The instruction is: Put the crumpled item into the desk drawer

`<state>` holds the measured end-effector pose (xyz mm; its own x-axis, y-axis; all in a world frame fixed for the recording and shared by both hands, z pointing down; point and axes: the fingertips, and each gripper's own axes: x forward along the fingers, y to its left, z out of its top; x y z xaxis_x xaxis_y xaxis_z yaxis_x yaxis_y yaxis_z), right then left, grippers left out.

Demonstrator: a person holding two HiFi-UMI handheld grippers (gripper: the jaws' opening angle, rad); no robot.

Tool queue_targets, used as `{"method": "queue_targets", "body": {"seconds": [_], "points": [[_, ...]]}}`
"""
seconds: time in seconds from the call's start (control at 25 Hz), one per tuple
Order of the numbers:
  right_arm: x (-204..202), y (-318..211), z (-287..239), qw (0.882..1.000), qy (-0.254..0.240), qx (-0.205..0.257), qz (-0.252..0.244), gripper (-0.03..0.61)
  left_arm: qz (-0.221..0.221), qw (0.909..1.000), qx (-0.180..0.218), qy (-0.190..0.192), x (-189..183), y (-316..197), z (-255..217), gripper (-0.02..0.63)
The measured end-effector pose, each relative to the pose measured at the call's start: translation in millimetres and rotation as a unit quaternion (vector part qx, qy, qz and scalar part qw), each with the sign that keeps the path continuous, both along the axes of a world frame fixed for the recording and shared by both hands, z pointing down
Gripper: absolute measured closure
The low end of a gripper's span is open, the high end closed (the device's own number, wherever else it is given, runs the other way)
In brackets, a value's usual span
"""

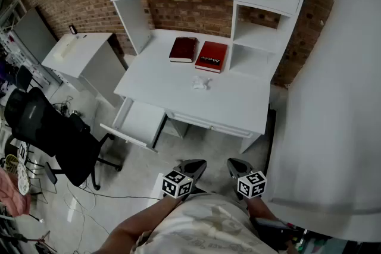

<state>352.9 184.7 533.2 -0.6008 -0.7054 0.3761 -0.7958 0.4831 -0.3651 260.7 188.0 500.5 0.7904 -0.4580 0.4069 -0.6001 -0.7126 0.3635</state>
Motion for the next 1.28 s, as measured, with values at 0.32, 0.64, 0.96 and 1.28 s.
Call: {"method": "queue_targets", "body": {"seconds": [0.32,0.64,0.96,1.28], "points": [[10.6,21.1,-2.5,1.0,0.005,-0.005,0.009,0.555,0.021,0.9997,-0.011,-0.006,17.0,22.6,3.8,0.586],[19.0,25.3,1.3,0.999,0.01,-0.013,0.028,0.555,0.026,0.9996,-0.012,-0.009,18.4,28.1,2.7,0.586],[18.4,19.6,7.1,0.999,0.007,-0.021,0.034,0.555,0.026,0.9996,-0.006,-0.01,16.0,21.6,-0.1,0.586],[-6.6,-2.8,9.7,1.0,0.007,-0.022,0.01,0.555,-0.005,0.9999,-0.006,-0.011,-12.1,6.8,0.4,0.586]]}}
